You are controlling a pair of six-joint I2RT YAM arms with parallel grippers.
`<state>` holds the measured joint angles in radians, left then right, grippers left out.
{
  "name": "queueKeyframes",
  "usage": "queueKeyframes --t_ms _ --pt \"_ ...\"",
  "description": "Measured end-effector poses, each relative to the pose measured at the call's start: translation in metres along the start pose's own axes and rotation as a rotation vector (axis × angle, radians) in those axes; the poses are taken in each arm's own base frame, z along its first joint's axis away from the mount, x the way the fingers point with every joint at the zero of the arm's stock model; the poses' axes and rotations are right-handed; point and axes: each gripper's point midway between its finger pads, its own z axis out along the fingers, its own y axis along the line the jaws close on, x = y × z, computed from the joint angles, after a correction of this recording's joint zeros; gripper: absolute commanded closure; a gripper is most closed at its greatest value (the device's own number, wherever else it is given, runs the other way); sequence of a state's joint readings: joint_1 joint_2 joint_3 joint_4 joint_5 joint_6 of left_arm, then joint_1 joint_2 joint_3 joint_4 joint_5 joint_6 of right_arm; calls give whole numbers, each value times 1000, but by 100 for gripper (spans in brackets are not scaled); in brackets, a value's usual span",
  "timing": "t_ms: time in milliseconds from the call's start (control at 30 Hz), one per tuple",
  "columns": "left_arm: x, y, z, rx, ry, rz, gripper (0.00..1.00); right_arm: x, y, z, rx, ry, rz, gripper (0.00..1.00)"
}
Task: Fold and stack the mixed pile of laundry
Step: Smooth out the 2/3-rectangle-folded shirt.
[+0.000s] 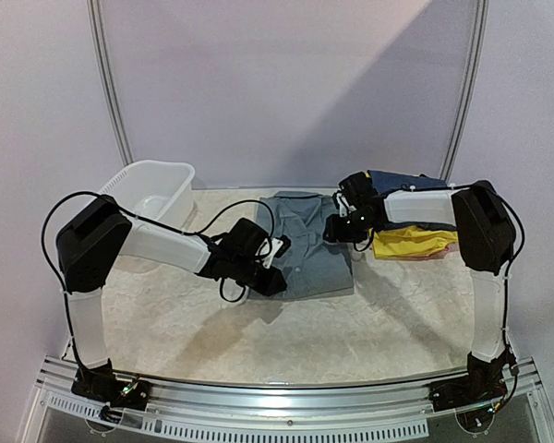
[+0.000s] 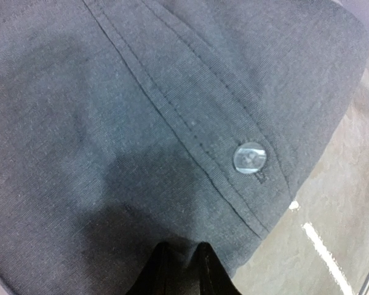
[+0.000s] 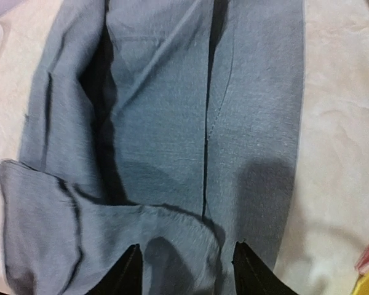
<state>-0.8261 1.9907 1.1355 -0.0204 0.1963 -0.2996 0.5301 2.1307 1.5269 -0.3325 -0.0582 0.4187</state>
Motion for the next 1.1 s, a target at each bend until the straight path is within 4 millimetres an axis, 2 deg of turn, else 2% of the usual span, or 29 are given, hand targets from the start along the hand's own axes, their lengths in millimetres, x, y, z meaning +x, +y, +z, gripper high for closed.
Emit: queueKeyframes --t_ms 100,300,367,433,500,567,667,733,800,967,1067,1100 --pt "-1 -1 1 2 0 2 84 -12 7 -25 -12 -27 -11 41" --pt "-1 -4 2 2 -1 2 85 -41 34 -94 -89 -124 -42 58" --pt "-1 -4 2 1 -1 1 85 -41 49 -114 -152 -137 -53 64" --pt "-1 -4 2 -2 -1 0 86 -29 68 -126 -237 -118 -66 71" --pt "-1 -4 2 -5 -1 0 86 -8 88 -126 -327 -70 -82 76" --pt "-2 -4 2 -9 0 0 87 22 105 -118 -404 8 -93 80" --pt "-1 -5 2 -14 2 1 87 65 117 -104 -473 131 -88 81" --pt "-1 -5 2 -16 2 2 87 85 120 -96 -499 190 -80 82" --pt "-1 -5 2 -18 3 2 87 96 119 -87 -512 227 -68 82" --pt "0 -6 2 -22 3 2 88 103 115 -70 -518 253 -47 85" --pt "0 -7 3 -25 3 4 88 109 101 -58 -495 264 -24 86" --pt "0 -7 3 -27 3 5 88 114 91 -52 -475 273 -9 86"
